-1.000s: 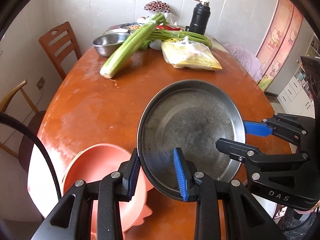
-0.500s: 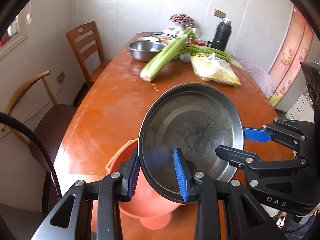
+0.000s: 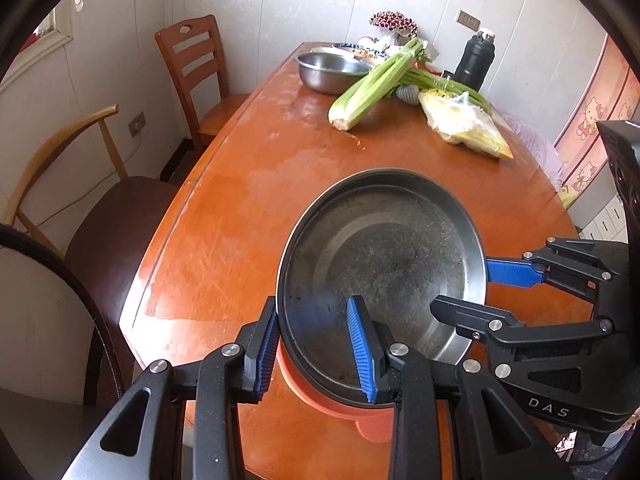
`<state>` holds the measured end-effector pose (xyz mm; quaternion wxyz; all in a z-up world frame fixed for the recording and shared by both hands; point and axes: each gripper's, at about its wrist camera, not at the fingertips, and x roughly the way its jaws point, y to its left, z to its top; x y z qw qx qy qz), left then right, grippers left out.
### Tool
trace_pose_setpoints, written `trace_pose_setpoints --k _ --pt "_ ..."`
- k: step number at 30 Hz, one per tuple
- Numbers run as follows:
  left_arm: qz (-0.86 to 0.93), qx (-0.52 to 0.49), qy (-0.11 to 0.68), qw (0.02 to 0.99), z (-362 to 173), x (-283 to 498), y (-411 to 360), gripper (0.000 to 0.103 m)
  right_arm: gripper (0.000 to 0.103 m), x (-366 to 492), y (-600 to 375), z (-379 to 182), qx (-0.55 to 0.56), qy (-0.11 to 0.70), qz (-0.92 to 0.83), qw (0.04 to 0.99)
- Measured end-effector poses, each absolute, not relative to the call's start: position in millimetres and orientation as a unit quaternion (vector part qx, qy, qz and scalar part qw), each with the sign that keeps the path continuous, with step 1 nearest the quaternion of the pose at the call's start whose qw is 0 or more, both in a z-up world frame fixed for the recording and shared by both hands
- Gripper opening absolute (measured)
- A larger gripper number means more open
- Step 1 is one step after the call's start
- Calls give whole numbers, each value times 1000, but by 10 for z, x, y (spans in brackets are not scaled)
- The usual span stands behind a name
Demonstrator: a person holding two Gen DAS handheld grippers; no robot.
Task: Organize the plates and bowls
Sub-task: 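Lift the steel pan and carry it over the pink bear-shaped plate, then lower the steel pan onto the pink plate and open the left gripper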
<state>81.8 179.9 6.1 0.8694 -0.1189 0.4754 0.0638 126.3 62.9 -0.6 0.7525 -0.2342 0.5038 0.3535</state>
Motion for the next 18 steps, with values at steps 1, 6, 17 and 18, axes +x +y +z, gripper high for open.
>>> trace_pose_setpoints --k 1,6,17,18 --pt "63 -119 477 868 37 825 1798 33 44 1265 635 -38 -234 507 352 751" --pt "62 -117 485 864 -85 835 1791 33 44 1309 643 -167 -234 520 349 744" --pt "60 -123 490 861 -176 827 1830 33 45 1341 704 -327 -245 534 342 733" --pt "60 -122 490 861 -178 829 1828 33 45 1341 707 -334 -246 534 341 733"
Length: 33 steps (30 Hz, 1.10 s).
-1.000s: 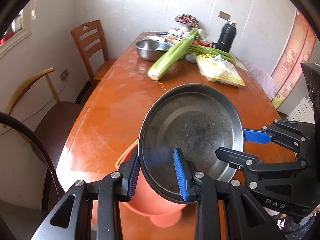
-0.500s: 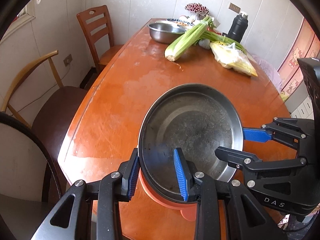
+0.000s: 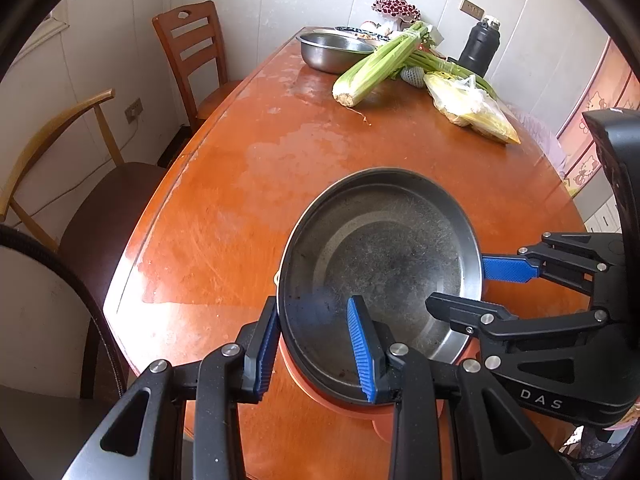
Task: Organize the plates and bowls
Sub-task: 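Lower the steel pan onto the pink plate and open the left gripper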
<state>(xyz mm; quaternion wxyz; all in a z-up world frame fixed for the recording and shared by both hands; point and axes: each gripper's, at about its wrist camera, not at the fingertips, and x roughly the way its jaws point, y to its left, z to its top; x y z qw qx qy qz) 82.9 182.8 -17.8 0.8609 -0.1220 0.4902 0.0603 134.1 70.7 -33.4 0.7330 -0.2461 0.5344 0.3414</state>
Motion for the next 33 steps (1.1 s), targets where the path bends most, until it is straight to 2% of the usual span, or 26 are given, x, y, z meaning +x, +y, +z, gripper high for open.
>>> trace_pose_setpoints --k 33 --pt "81 -146 479 862 -141 634 2006 37 45 1294 698 -284 -262 523 333 740"
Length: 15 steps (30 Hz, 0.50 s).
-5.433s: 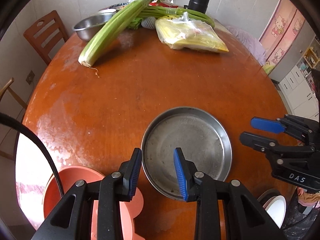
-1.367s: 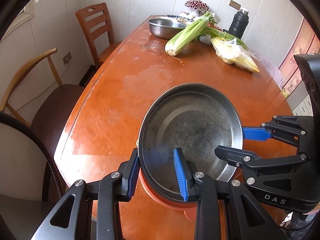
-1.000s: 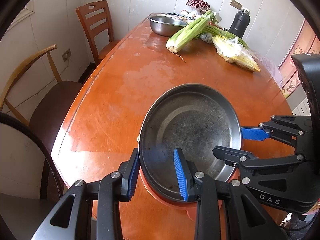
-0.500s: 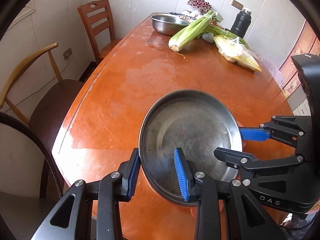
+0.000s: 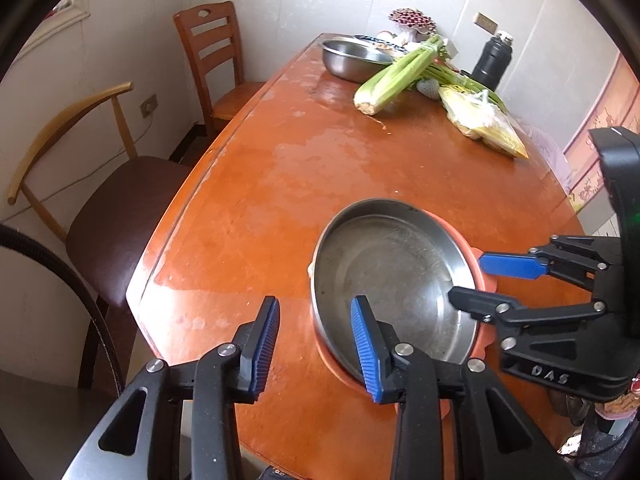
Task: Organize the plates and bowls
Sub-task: 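Lower the steel pan onto the pink plate and open the left gripper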
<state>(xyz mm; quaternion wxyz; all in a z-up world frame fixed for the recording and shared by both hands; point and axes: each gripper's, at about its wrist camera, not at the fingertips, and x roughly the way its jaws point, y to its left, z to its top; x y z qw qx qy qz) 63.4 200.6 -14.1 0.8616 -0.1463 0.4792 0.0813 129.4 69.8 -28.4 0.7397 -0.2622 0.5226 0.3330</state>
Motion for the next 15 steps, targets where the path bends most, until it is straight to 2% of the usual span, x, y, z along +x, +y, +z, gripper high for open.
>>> trace_pose_setpoints --k 12,15 --pt "54 -169 506 844 -388 676 1870 41 45 1422 597 -336 -261 527 305 749" --pt "52 -156 509 845 -405 714 1803 45 45 1412 607 -370 -282 515 293 755"
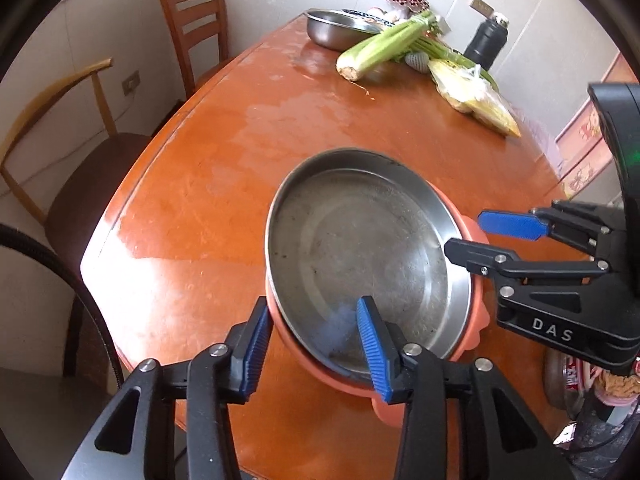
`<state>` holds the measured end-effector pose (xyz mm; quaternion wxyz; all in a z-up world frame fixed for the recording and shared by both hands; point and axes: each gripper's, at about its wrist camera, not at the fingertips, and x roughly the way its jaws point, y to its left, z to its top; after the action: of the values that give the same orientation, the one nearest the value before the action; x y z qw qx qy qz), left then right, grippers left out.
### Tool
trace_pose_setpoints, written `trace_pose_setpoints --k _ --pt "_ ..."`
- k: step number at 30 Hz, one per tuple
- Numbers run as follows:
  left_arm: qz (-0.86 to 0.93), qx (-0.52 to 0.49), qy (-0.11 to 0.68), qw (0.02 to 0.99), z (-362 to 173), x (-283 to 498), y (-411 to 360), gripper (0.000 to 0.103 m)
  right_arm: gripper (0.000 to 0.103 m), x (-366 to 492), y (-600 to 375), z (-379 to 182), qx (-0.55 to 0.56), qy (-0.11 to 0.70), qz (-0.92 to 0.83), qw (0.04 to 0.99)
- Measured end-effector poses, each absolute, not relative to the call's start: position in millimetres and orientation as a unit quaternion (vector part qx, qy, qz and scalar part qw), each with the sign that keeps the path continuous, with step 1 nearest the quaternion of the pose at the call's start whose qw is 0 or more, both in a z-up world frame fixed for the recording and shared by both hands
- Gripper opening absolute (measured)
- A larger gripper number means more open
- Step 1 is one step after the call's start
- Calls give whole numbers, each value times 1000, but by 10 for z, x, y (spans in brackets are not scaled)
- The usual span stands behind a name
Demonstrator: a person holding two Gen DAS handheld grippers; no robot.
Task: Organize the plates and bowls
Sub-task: 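Lower the steel pan onto the pink plate and open the left gripper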
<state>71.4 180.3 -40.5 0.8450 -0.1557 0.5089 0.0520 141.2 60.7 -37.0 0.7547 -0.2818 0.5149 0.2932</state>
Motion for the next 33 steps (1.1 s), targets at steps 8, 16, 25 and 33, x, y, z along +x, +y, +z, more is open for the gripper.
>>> trace_pose_setpoints --k 8,16,25,33 --pt "51 -144 514 844 -414 831 1751 49 45 1512 531 -507 -278 530 286 748" --pt "29 -128 520 844 -417 1025 1572 50 46 1661 359 -522 -263 540 266 754" --pt "4 -102 527 844 -411 1387 1255 50 46 1921 -16 -524 -233 557 233 762" --pt "-12 -90 532 842 -408 1598 1015 50 46 2070 -321 -509 -213 565 217 767"
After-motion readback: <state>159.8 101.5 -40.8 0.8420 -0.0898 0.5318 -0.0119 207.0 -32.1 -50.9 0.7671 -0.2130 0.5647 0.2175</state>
